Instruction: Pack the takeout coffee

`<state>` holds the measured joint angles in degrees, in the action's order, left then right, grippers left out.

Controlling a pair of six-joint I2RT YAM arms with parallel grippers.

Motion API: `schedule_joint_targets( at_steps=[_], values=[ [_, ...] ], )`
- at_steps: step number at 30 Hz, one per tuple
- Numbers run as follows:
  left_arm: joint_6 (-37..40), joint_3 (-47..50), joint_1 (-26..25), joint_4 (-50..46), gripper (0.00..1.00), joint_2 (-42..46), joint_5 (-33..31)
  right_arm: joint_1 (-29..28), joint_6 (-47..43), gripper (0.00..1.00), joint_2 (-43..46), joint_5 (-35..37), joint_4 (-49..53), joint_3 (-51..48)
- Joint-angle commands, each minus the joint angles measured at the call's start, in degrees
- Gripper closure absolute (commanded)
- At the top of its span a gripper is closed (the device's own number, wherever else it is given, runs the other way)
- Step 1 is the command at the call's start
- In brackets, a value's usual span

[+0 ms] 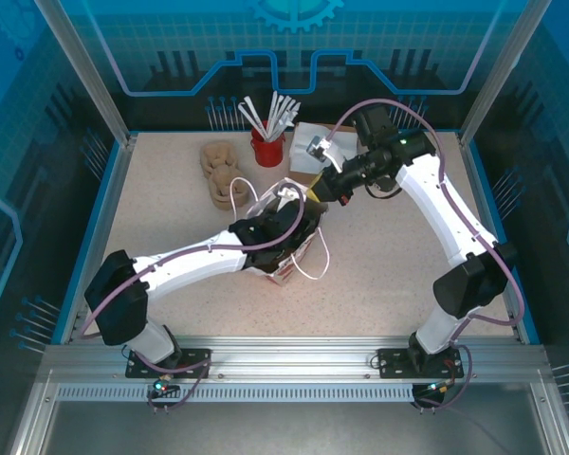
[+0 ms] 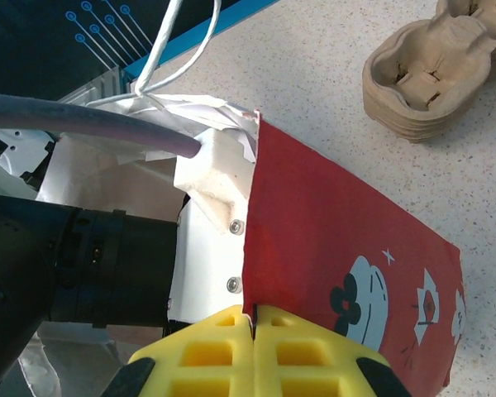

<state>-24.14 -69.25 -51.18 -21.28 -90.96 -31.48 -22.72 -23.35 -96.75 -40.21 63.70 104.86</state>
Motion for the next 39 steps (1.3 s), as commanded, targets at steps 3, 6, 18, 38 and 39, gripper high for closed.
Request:
schedule_joint_targets(
  at_steps=[3,6,18,38,39],
  values=[
    [-1.2,-3.8,0.0,-4.1,0.39,-3.3,4.1,1.0,2.4,1.00,3.4,-5.4,-2.6,-3.0],
    [-1.7,-5.6,0.0,-6.0,0.40,-4.7,5.6,1.7,3.6,1.00,3.4,-5.2,-3.9,-4.2],
    [-3.3,-12.1,2.2,-12.4,0.39,-11.1,11.5,4.7,6.7,1.00,2.6,-7.1,-8.9,-7.6],
    [-0.4,-27.4,6.0,-25.9,0.39,-23.2,22.0,8.4,19.7,0.71,6.9,-1.4,-20.8,-17.0],
    [-0.3,-28.0,6.0,-26.5,0.39,-23.8,22.5,8.7,20.7,0.70,7.4,-0.7,-21.2,-17.3]
  ],
)
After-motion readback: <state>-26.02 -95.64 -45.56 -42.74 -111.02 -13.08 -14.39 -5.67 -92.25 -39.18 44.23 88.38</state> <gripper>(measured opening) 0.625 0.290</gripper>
